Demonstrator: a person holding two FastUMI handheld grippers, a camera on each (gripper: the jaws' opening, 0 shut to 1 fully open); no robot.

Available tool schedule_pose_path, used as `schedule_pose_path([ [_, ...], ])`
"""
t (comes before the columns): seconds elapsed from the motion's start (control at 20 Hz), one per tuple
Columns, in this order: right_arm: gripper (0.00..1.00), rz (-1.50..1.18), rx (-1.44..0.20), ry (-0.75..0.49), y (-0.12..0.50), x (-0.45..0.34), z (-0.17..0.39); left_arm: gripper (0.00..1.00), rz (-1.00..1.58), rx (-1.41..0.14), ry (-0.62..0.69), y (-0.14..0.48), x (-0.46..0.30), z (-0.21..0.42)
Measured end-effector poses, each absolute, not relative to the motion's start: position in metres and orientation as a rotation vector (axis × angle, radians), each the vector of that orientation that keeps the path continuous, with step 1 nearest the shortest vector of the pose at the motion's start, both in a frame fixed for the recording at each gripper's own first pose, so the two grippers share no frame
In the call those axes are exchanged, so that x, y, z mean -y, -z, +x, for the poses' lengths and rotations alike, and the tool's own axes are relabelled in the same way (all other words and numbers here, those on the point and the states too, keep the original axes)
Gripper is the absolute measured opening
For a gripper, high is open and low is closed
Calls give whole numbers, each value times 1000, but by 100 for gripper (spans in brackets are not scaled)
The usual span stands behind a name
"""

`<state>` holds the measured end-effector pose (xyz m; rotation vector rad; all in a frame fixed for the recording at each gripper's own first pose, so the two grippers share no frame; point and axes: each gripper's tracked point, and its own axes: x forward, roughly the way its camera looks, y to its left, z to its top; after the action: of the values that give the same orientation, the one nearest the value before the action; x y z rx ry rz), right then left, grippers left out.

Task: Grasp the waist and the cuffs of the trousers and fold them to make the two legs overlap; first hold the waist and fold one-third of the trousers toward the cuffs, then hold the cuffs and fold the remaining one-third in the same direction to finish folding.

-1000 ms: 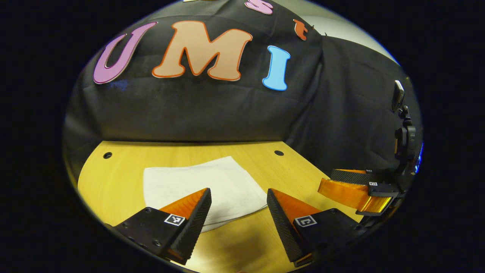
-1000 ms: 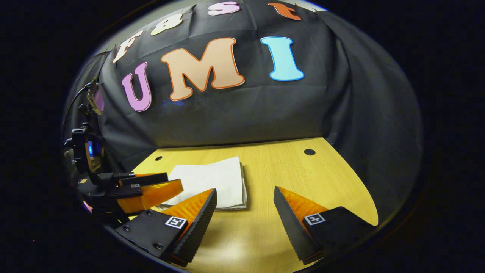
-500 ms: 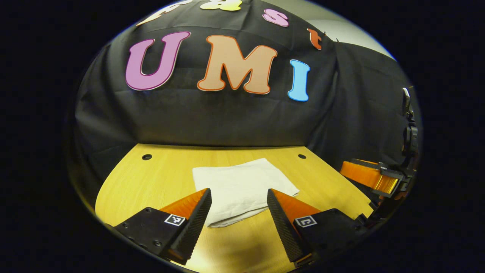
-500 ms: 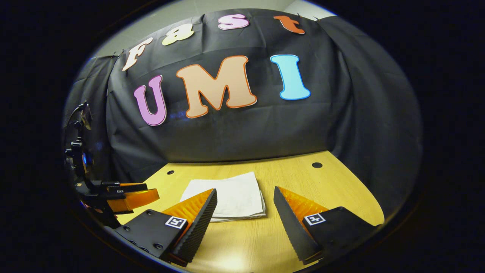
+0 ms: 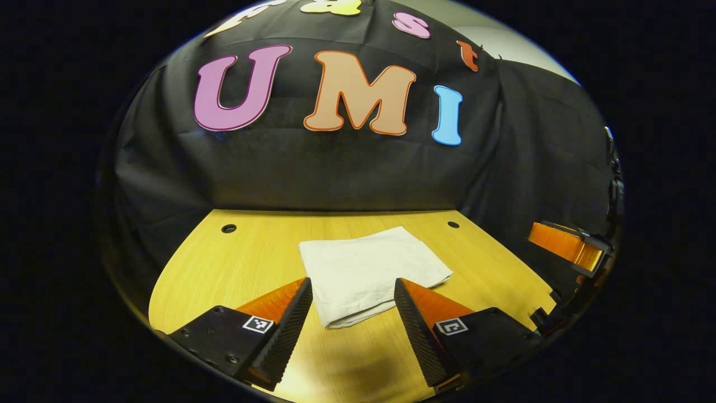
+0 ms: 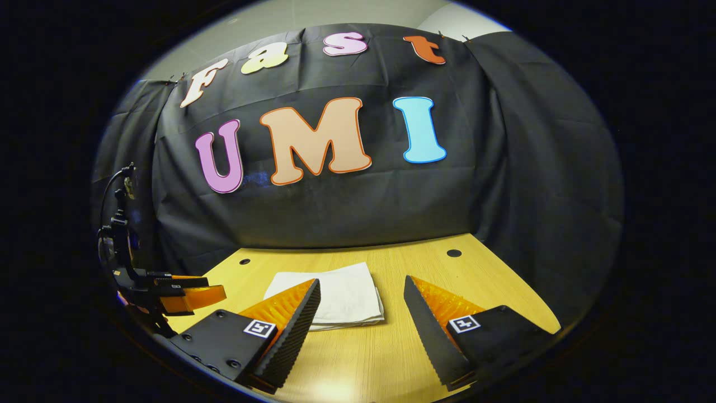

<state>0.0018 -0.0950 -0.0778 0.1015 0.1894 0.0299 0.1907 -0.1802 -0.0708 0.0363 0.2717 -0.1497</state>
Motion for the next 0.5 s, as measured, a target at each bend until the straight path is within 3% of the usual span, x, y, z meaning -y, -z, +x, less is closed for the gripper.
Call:
schedule_pose_path([
  [0.5,96,100,-206,0,81,96,-7,89,52,-290,218,76,195,196],
])
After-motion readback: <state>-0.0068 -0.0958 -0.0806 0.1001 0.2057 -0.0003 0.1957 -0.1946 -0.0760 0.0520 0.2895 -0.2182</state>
